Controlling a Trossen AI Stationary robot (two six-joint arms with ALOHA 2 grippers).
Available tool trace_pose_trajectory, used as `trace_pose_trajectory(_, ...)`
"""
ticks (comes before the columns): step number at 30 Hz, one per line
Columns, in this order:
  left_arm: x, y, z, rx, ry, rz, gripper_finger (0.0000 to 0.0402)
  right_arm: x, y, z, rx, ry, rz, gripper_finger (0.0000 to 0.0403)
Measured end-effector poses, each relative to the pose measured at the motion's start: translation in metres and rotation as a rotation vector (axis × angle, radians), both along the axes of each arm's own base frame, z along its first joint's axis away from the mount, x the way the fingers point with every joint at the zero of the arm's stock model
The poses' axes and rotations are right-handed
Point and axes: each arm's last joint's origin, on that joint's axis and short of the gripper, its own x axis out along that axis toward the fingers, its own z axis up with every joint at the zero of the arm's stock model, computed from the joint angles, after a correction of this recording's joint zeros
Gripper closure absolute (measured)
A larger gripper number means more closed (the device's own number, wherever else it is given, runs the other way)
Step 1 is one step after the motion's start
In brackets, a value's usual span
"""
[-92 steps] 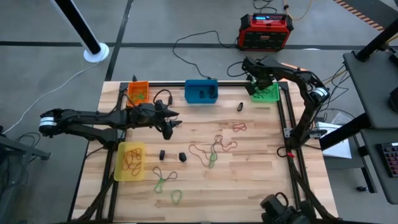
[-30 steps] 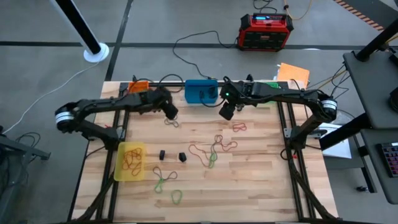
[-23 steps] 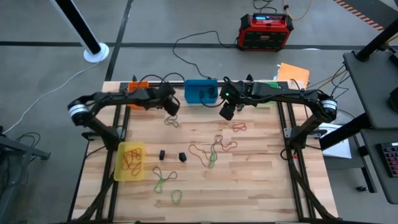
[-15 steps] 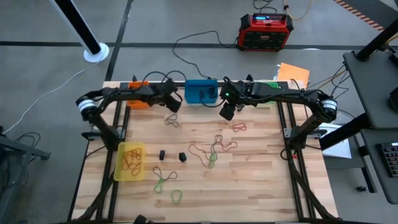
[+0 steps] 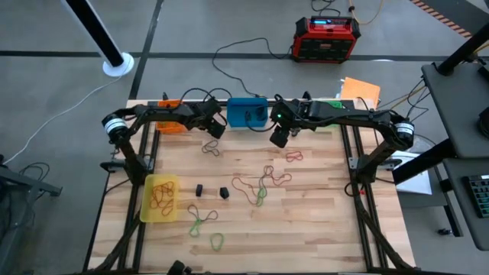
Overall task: Sort rubber bands into baskets
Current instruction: Put the top left black rubber band into the blue bin
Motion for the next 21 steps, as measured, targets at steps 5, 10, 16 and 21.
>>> trace_pose_trajectory(5, 0.0009, 0.0004, -0.0072, -0.018, 0.017, -0.006, 0.0203, -0.0001, 0.0000, -0.0003, 0.001, 0.001, 0.000, 0.0234)
trace_pose_trajectory(10, 0.0011, 0.0005, -0.0082, -0.018, 0.021, -0.007, 0.0250, -0.0003, 0.0001, -0.0011, 0.003, 0.002, -0.003, 0.0234)
trace_pose_trajectory(16, 0.0008, 0.0004, -0.0084, -0.019, 0.024, -0.007, 0.0326, -0.0009, 0.0003, -0.0029, 0.008, 0.004, -0.011, 0.0234)
trace_pose_trajectory(21, -0.0008, -0.0008, -0.0086, -0.030, 0.040, -0.007, 0.0389, -0.0020, 0.0009, -0.0067, 0.018, 0.014, -0.008, 0.0234)
